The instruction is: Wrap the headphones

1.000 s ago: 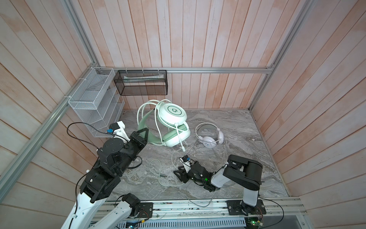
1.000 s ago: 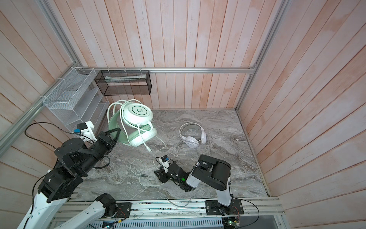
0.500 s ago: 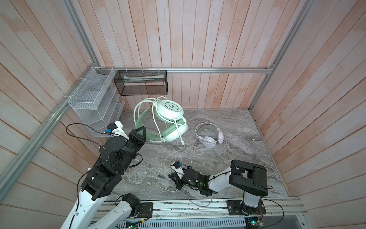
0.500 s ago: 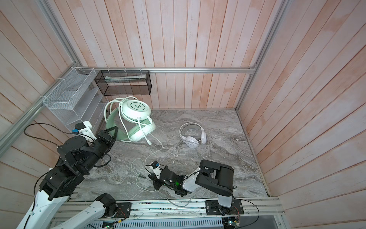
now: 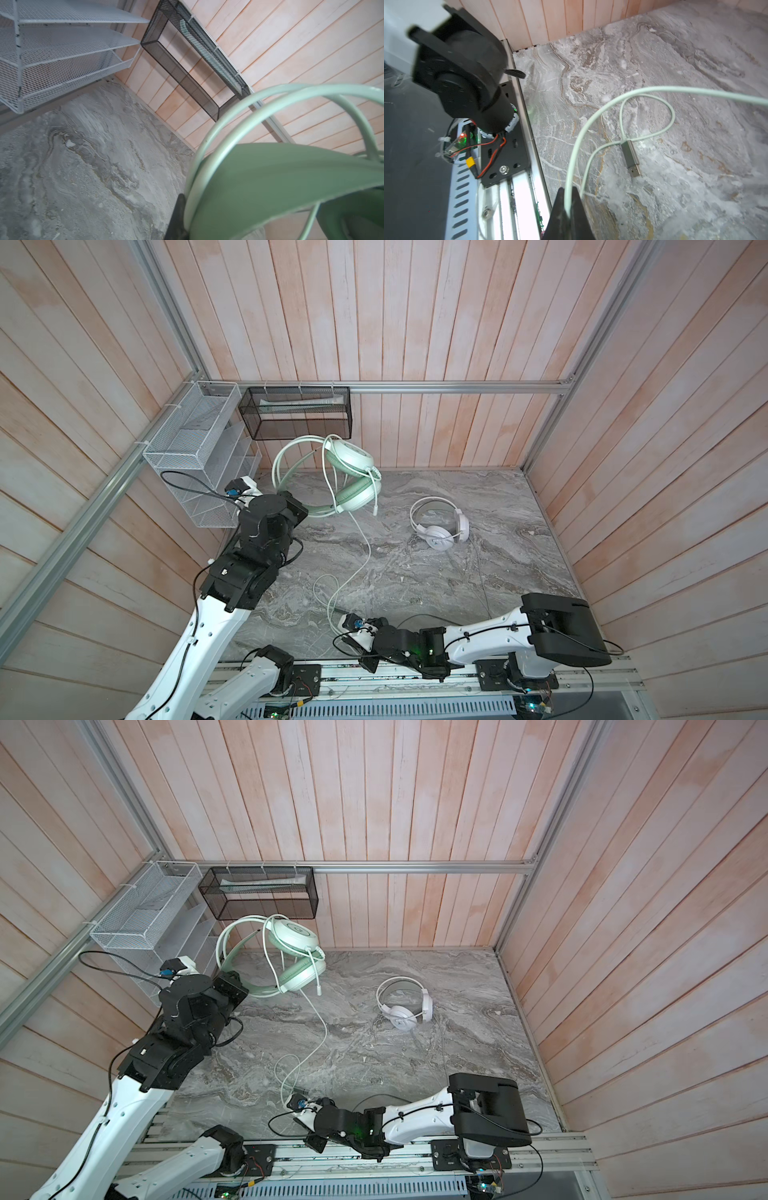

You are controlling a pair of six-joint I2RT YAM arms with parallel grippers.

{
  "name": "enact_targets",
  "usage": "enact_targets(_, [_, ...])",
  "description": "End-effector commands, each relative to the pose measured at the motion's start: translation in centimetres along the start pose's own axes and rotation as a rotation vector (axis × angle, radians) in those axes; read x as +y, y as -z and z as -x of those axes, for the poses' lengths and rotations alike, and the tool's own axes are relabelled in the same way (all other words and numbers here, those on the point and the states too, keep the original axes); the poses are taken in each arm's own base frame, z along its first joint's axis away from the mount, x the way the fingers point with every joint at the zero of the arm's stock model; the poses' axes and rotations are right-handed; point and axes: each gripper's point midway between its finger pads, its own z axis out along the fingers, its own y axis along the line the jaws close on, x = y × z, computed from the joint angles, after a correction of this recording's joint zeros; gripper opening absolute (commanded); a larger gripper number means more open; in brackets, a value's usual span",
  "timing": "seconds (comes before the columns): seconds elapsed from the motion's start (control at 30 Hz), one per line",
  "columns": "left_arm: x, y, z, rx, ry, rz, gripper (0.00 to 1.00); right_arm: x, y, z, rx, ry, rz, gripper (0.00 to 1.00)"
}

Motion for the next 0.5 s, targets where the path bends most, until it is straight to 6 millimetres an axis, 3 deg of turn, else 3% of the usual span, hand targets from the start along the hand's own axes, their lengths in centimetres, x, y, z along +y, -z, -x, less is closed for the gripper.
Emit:
enact_targets(0.0, [-1.9, -0.2, 3.4, -0.111, 0.021, -0.061, 0.0, 1.1, 1.3, 1.3, 0.026, 0.088, -0.011, 0.0])
enact_targets(0.47, [3.2, -7.6, 1.4, -0.033, 0.016, 0.118, 0.0, 8.9, 5.7, 6.8, 0.024, 0.251, 0.151, 0.0])
